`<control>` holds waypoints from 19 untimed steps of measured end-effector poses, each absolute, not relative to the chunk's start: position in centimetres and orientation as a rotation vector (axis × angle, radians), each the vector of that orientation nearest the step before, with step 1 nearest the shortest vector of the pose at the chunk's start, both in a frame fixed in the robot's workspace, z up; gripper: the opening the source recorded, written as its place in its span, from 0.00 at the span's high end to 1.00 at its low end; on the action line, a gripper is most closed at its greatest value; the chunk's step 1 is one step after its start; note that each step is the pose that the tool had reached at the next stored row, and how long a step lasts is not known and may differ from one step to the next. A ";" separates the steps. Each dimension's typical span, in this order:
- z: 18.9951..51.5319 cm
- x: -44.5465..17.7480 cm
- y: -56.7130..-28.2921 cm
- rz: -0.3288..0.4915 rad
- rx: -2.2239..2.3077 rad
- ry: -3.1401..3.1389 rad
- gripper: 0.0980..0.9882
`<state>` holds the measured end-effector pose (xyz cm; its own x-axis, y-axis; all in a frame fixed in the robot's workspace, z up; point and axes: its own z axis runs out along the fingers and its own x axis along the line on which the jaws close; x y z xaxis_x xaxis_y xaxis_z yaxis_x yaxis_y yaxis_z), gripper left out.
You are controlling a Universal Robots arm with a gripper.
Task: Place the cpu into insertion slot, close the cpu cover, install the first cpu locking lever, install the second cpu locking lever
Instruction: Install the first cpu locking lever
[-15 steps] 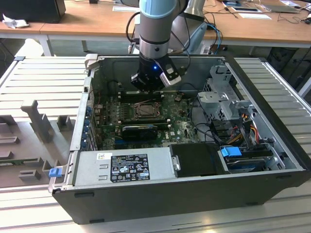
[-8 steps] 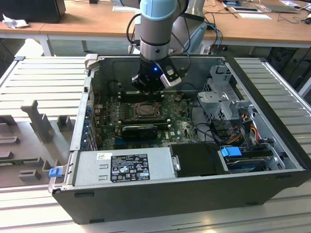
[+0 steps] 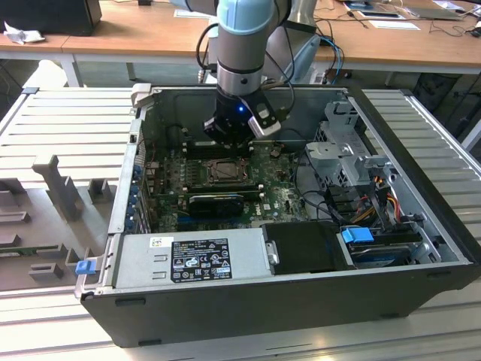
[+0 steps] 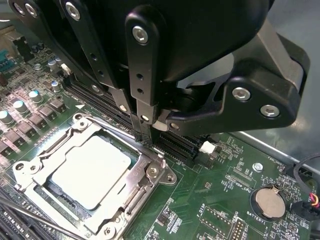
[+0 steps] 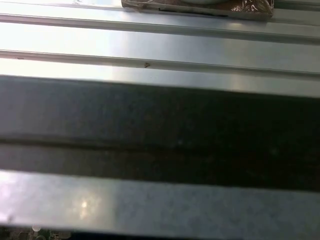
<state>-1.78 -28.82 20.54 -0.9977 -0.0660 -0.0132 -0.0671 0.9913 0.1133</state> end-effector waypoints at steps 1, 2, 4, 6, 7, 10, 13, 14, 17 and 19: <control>20.5 -1.8 -28.8 0.178 -0.104 3.125 0.99; 20.5 -1.8 -28.8 0.178 -0.104 3.125 0.99; 20.5 -1.8 -28.9 0.178 -0.105 3.125 0.99; 20.4 -1.7 -28.9 0.178 -0.105 3.125 0.99; 20.4 -1.7 -28.9 0.178 -0.104 3.125 0.99; 20.4 -1.7 -29.0 0.178 -0.104 3.125 0.99; 20.3 -1.7 -29.1 0.178 -0.105 3.125 0.99; 20.3 -1.7 -29.1 0.178 -0.105 3.125 0.99; 20.3 -1.7 -29.2 0.178 -0.104 3.125 0.99; 20.2 -1.7 -29.2 0.178 -0.104 3.125 0.99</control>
